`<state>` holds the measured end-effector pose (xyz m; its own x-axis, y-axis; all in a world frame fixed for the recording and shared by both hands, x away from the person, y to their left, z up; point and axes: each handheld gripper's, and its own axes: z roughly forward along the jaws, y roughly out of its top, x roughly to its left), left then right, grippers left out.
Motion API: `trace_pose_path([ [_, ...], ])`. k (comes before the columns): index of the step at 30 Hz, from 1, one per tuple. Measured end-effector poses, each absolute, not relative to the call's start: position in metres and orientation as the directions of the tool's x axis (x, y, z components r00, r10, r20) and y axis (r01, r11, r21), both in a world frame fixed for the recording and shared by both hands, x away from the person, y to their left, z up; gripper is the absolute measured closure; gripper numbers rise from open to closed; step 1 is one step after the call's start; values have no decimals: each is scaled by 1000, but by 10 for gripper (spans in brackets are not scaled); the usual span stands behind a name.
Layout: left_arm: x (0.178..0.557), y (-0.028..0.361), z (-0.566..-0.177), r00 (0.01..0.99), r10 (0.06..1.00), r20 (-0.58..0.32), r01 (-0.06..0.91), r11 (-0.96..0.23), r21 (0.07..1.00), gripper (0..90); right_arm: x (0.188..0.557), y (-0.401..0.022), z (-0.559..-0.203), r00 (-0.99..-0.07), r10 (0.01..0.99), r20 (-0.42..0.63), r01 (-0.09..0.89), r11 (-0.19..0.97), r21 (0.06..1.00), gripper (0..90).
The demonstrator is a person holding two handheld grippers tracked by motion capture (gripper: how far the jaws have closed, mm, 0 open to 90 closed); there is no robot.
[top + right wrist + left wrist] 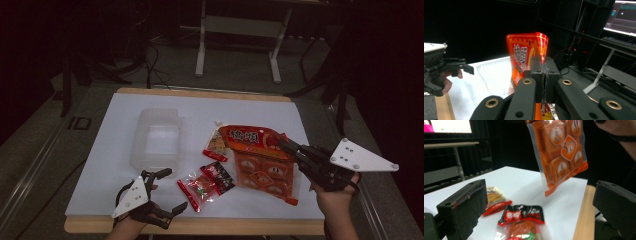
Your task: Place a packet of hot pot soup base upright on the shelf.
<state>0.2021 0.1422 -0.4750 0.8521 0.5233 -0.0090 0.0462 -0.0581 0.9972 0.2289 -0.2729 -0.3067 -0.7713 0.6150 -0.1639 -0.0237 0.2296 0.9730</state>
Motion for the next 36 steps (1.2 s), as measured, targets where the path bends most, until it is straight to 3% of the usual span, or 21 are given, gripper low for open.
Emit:
trace_pose_path([
  [17, 232, 113, -426, 908, 412, -82, 111, -48, 993, 0, 211, -260, -276, -802, 562, -205, -94, 220, 971, 888],
  [32, 256, 78, -399, 954, 301, -16, 40, -71, 997, 2, 207, -244, -263, -826, 517, -223, -126, 217, 968, 887],
  [36, 261, 70, -391, 964, 265, -20, 39, -65, 997, 54, 207, -238, -263, -836, 501, -224, -129, 216, 968, 887],
])
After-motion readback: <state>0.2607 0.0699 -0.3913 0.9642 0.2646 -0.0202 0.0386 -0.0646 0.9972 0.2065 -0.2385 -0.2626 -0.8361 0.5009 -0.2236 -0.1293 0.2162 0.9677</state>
